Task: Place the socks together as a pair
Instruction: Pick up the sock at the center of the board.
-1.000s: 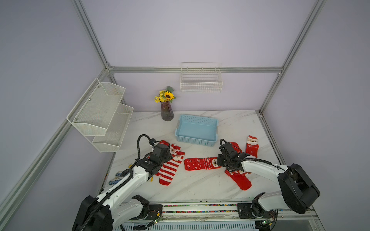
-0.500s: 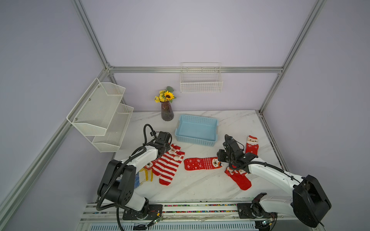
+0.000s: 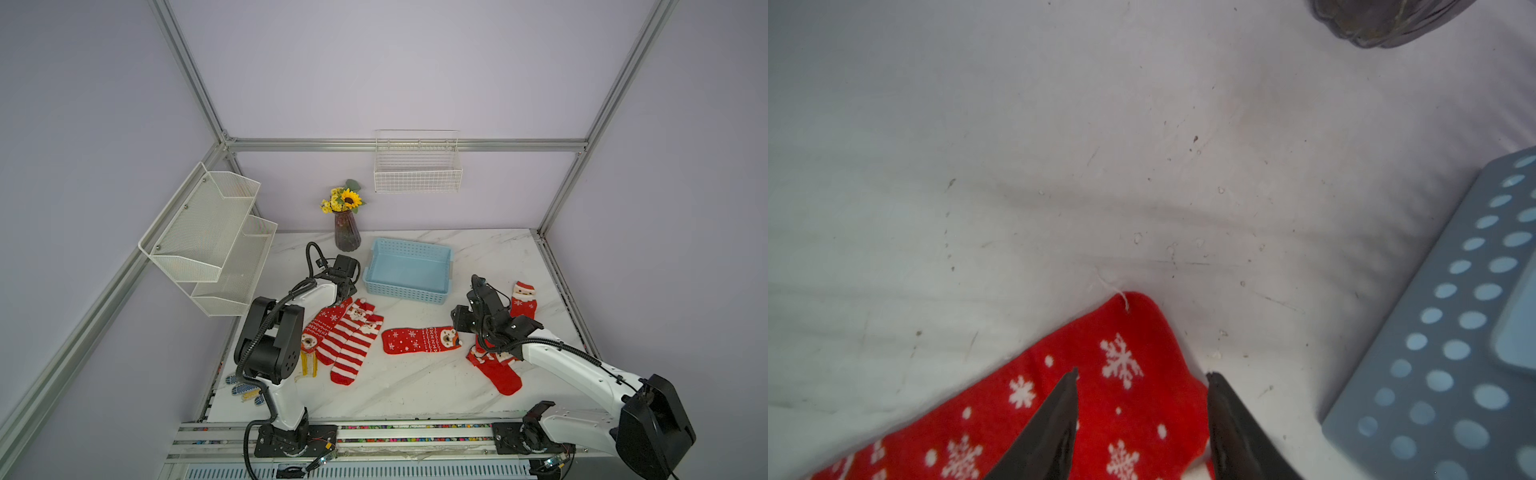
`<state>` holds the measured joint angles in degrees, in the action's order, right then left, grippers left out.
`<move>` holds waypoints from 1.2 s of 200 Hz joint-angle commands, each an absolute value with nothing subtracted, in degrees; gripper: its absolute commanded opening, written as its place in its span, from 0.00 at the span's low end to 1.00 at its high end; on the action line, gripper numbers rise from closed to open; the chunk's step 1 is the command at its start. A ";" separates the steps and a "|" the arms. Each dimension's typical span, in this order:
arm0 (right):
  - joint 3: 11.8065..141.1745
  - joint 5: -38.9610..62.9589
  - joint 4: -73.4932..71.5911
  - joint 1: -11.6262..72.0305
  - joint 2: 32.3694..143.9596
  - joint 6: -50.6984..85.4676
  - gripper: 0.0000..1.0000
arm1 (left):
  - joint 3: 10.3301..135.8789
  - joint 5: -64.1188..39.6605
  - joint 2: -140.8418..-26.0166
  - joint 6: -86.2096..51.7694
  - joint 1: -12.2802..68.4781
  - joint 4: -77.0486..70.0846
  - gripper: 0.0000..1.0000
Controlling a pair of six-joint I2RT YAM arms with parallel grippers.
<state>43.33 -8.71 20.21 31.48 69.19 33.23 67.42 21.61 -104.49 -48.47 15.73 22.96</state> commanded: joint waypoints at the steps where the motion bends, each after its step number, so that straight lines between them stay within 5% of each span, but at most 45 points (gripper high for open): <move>1: 44.20 -8.97 20.57 31.14 68.14 32.96 0.44 | 70.94 23.57 -105.82 -49.44 15.12 24.43 0.51; 140: 43.07 -6.93 19.83 31.11 67.17 31.41 0.44 | 74.96 19.73 -112.60 -50.19 14.98 26.28 0.43; 160: 42.98 -5.24 19.06 31.11 66.46 28.63 0.44 | 76.71 19.59 -113.15 -48.49 14.96 26.93 0.36; 196: 44.09 -2.89 17.65 31.11 63.81 23.78 0.45 | 77.44 20.48 -110.55 -47.20 14.94 27.79 0.09; 240: 45.74 1.73 13.88 31.11 61.27 17.86 0.48 | 76.98 18.42 -104.29 -42.57 14.95 28.02 0.00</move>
